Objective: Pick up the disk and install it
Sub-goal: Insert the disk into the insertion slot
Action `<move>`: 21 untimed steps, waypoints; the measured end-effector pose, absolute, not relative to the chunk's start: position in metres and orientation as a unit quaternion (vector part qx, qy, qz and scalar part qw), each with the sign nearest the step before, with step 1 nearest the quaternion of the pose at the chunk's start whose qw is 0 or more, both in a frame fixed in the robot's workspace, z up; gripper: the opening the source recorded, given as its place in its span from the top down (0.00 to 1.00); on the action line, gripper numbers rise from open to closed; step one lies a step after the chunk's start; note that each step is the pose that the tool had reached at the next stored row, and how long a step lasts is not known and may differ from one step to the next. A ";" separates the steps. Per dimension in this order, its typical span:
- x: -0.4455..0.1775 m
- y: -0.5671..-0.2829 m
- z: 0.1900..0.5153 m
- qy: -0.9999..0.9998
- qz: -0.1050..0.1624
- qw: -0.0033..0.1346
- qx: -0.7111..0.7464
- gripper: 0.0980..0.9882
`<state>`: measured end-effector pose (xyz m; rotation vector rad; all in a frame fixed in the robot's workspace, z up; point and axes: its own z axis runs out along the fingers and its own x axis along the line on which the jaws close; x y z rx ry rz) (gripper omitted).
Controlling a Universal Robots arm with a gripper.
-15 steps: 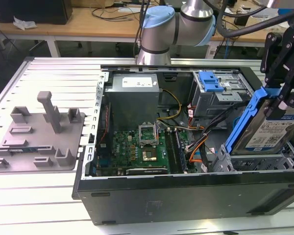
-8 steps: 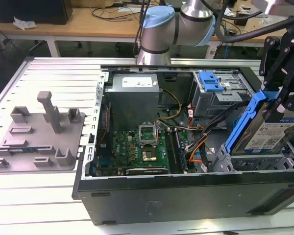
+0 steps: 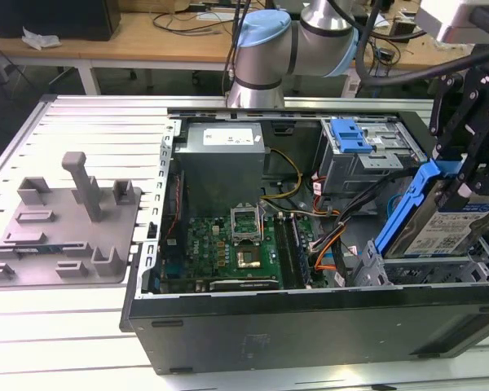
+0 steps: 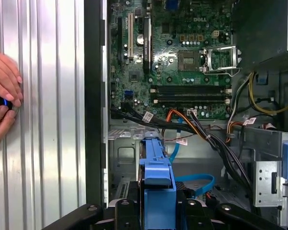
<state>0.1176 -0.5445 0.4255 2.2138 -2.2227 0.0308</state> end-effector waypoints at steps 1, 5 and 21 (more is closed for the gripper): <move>0.118 -0.545 0.425 -0.708 0.010 0.002 0.706 0.70; 0.118 -0.546 0.421 -0.708 0.010 0.001 0.706 0.70; 0.118 -0.548 0.412 -0.708 0.010 -0.002 0.706 0.62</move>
